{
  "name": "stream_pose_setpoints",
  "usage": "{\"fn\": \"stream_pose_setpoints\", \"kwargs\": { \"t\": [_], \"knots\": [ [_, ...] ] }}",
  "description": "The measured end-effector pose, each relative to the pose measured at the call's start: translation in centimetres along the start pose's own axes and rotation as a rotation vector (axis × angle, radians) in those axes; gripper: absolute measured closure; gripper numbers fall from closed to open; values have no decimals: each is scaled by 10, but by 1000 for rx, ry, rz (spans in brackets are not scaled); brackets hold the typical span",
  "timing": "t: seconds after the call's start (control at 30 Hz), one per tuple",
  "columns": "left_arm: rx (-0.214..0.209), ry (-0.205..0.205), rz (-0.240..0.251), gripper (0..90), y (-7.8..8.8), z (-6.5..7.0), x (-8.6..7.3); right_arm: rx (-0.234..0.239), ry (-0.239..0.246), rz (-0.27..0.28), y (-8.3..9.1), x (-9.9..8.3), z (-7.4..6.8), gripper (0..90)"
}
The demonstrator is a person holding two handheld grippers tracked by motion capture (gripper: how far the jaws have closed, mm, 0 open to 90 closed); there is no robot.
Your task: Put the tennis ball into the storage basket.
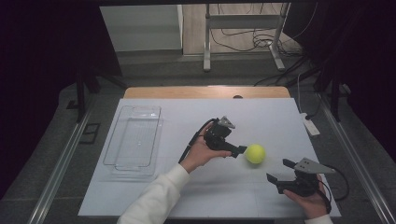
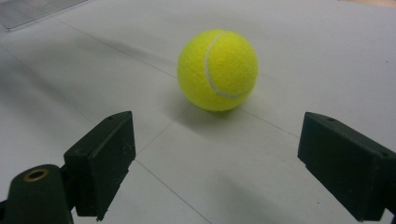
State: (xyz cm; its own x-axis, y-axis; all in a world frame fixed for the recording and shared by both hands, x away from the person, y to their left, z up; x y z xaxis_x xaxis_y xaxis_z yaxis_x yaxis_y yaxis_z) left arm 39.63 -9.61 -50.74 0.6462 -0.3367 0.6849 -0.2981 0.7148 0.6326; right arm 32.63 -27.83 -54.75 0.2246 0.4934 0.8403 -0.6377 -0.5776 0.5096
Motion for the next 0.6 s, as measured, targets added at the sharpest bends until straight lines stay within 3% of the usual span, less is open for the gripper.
{"fn": "stream_pose_setpoints", "kwargs": {
  "t": [0.6],
  "knots": [
    [-5, -11, -25, 114, -12, 5, 7, 2, 0, -4, -1, -1, 0, 117]
  ]
}}
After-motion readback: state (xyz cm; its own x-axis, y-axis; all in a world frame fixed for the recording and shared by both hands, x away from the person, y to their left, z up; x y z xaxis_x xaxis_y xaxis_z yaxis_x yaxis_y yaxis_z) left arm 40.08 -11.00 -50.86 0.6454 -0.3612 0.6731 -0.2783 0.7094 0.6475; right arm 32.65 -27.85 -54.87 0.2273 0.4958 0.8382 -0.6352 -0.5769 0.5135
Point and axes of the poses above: each handheld gripper's, and its own axes: y roughly backward along the jaws, x roughly out of its top, z roughly to its right, the point moved 9 cm from there along -y, roughly forward along the jaws, and after that the axes turned 14 degrees about y, right-handed, at the moved point
